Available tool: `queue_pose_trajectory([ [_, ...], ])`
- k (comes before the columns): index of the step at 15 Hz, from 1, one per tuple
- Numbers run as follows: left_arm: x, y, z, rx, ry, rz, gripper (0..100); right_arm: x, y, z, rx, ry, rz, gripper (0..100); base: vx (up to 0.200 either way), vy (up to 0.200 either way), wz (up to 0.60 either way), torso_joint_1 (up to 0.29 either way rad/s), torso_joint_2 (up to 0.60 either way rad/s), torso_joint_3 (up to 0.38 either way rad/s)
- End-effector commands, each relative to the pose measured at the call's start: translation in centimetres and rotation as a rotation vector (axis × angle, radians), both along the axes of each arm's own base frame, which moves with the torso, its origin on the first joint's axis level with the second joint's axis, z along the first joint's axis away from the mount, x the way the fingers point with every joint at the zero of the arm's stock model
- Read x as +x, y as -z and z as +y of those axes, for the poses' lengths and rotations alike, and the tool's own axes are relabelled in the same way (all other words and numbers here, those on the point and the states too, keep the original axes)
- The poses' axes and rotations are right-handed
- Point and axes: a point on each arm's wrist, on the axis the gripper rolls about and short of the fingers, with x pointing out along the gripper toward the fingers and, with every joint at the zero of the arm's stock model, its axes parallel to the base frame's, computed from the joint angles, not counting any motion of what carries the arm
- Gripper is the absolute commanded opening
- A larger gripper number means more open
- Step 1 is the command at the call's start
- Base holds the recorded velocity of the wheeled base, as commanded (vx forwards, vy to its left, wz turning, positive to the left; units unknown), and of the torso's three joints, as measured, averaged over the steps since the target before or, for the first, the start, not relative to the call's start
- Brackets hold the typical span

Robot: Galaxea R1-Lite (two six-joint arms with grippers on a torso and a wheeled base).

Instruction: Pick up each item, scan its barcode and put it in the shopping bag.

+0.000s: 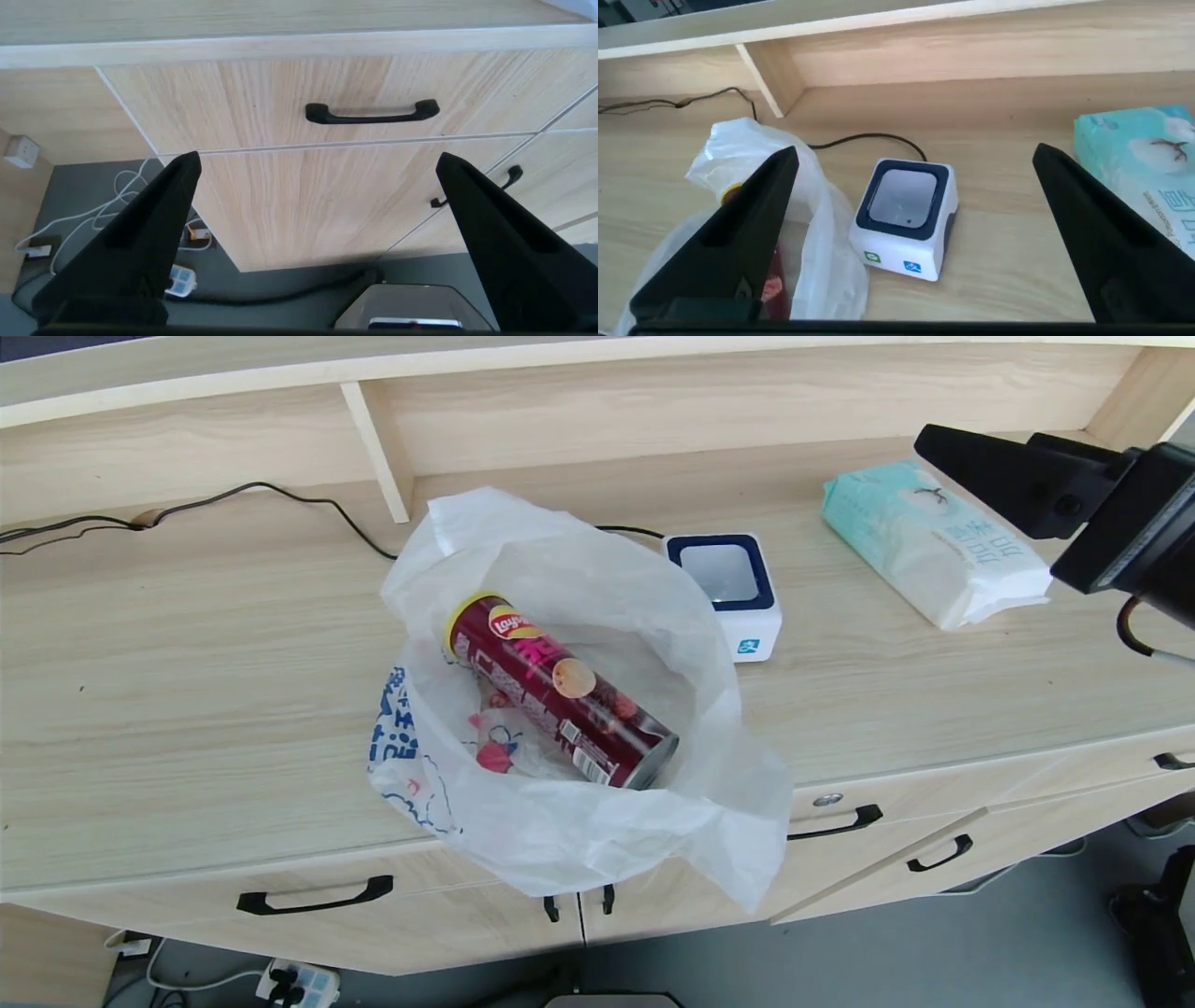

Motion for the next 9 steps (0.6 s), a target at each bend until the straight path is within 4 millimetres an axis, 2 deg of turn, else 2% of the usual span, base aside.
queue_pose_trajectory([
  [1, 0.0, 0.0, 0.0, 0.001, 0.0, 0.001, 100, -1.4, 1.0, -1.9, 0.05, 0.039, 0.029, 100, 0.0, 0.0, 0.0, 0.0, 0.0, 0.0],
  [3, 0.0, 0.0, 0.0, 0.005, 0.0, -0.001, 100, -1.9, 1.1, -2.6, 0.107, 0.037, 0.031, 100, 0.0, 0.0, 0.0, 0.0, 0.0, 0.0],
  [6, 0.0, 0.0, 0.0, 0.005, 0.0, -0.001, 100, -3.0, 1.1, -3.1, 0.092, -0.017, 0.009, 100, 0.0, 0.0, 0.0, 0.0, 0.0, 0.0],
  [9, 0.0, 0.0, 0.0, 0.007, 0.0, 0.002, 100, -2.8, 1.4, -3.4, 0.085, 0.008, 0.018, 100, 0.0, 0.0, 0.0, 0.0, 0.0, 0.0],
])
